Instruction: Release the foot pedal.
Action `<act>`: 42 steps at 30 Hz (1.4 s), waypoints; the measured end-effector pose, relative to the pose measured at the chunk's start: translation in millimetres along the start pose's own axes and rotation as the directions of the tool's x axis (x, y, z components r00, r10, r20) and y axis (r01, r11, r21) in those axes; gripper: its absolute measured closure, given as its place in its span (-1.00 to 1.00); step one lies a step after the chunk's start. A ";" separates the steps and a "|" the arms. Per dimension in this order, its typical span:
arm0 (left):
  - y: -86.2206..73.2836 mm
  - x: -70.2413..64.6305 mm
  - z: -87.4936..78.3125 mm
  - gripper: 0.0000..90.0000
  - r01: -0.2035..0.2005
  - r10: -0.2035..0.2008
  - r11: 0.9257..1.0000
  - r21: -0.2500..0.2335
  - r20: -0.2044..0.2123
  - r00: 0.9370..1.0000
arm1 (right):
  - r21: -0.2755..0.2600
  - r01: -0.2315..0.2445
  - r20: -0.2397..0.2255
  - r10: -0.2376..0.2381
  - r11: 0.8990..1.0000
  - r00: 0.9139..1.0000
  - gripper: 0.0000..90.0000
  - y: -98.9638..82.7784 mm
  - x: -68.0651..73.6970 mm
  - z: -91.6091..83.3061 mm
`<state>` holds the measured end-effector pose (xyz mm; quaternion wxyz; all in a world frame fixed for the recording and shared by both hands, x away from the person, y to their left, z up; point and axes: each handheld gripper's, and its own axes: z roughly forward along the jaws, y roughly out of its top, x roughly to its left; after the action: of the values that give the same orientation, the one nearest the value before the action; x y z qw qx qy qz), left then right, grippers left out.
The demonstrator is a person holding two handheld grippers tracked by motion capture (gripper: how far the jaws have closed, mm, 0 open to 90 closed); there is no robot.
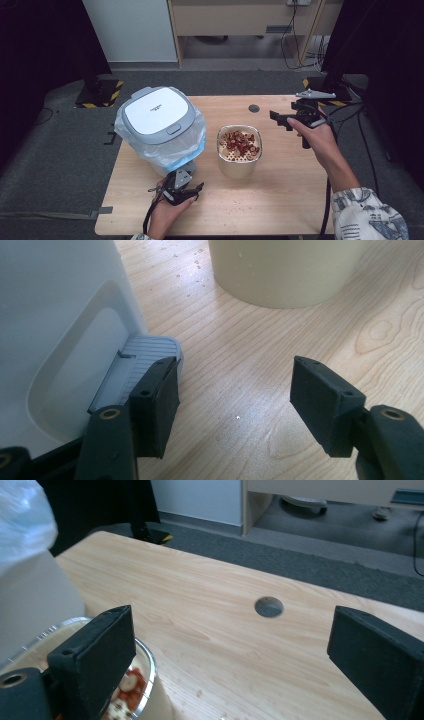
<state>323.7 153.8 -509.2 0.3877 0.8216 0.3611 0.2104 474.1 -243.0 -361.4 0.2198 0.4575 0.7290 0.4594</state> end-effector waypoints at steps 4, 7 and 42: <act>-1.4 0.7 -1.0 -0.24 0.008 -0.008 1.000 0.000 0.004 1.000 | -0.003 -0.017 0.025 0.017 1.000 1.000 -0.87 -20.0 -8.4 -5.4; -1.5 1.0 -0.7 -0.26 0.014 -0.014 1.000 -0.001 0.008 1.000 | 0.001 -0.031 0.038 0.031 1.000 0.999 -0.87 -36.2 -12.9 -8.5; -3.3 -1.4 5.1 -0.36 -0.005 0.004 0.999 0.044 0.025 1.000 | 0.172 -0.041 0.041 0.035 0.984 0.999 -0.88 -151.5 -7.9 10.9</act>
<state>324.6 151.7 -515.0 0.3733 0.8333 0.3591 0.1931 415.5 -268.9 -499.4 0.1843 0.4972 0.7530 0.3897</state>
